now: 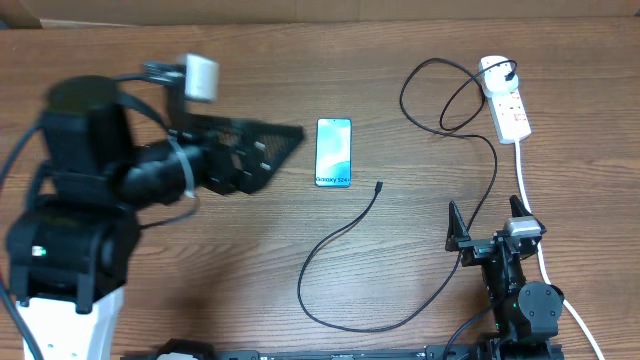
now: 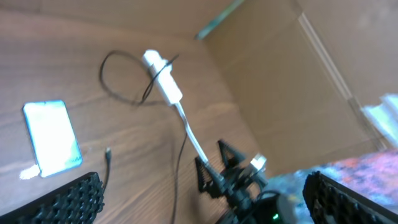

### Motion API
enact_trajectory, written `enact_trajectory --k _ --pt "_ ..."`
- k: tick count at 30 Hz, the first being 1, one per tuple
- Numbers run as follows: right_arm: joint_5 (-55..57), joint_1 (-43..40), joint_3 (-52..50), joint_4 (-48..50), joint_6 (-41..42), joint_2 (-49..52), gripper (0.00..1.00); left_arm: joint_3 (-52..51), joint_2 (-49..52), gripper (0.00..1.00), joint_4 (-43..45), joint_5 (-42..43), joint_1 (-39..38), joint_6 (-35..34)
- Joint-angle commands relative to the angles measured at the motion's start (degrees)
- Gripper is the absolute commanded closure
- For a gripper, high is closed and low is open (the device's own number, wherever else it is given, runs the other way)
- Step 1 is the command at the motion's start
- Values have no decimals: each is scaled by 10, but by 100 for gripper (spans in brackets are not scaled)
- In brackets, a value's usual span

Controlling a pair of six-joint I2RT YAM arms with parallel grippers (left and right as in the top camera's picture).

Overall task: Plug charger to phone and switch on socket
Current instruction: 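Move the left gripper over the blue-screen phone, then lower the left gripper onto the phone's top edge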

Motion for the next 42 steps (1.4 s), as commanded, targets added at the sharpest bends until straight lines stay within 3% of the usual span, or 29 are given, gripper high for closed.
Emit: enact_trajectory --k 1,7,13,28,42 --pt "3 4 -6 4 -1 -7 0 39 19 0 -34 -160 -77 -9" --pt "3 4 -6 4 0 -7 0 200 153 0 -239 -361 -154 -2" --pt "3 4 -6 4 0 -7 0 328 277 0 -358 -507 -193 -7" --pt "3 4 -6 4 0 -7 0 333 427 0 -365 -446 -193 -6" --pt "3 4 -6 4 -1 -7 0 333 491 0 -268 -443 -188 -6"
